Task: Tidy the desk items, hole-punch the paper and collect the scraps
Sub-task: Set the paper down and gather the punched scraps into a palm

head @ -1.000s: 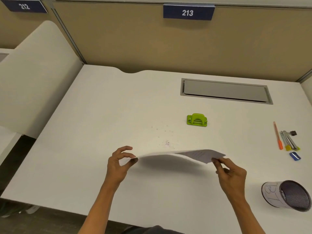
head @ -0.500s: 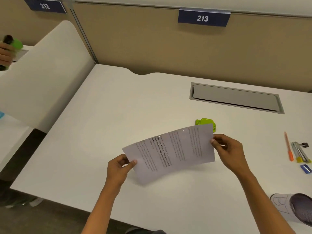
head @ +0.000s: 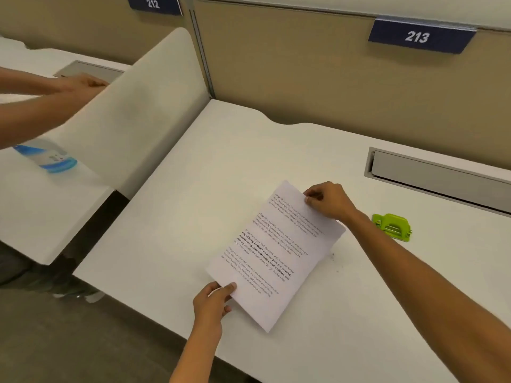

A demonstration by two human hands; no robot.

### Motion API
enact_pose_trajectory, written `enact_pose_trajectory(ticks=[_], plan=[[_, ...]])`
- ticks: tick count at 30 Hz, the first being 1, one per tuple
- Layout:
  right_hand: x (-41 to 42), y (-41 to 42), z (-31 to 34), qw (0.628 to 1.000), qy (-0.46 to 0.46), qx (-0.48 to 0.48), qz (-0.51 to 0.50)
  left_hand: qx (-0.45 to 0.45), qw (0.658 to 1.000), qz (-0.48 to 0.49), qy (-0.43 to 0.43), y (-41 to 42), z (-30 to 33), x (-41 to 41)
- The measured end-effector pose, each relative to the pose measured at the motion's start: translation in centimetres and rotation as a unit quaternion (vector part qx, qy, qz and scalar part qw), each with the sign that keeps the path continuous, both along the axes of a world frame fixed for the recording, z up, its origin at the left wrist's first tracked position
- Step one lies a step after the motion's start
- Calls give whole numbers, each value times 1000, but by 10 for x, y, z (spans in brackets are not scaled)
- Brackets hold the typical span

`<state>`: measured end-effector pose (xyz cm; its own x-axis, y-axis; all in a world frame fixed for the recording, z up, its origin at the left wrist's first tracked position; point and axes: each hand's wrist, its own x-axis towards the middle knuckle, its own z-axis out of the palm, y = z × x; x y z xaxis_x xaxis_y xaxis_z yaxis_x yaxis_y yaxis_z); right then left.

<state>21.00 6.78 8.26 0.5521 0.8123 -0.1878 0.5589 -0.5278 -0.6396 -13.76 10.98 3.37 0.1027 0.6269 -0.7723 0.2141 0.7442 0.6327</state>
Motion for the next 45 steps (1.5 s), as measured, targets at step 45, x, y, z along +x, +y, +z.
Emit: enact_pose_trajectory(ticks=[45], plan=[[32, 108, -81, 990, -78, -115, -4, 174, 966, 10, 190, 33, -1, 43]])
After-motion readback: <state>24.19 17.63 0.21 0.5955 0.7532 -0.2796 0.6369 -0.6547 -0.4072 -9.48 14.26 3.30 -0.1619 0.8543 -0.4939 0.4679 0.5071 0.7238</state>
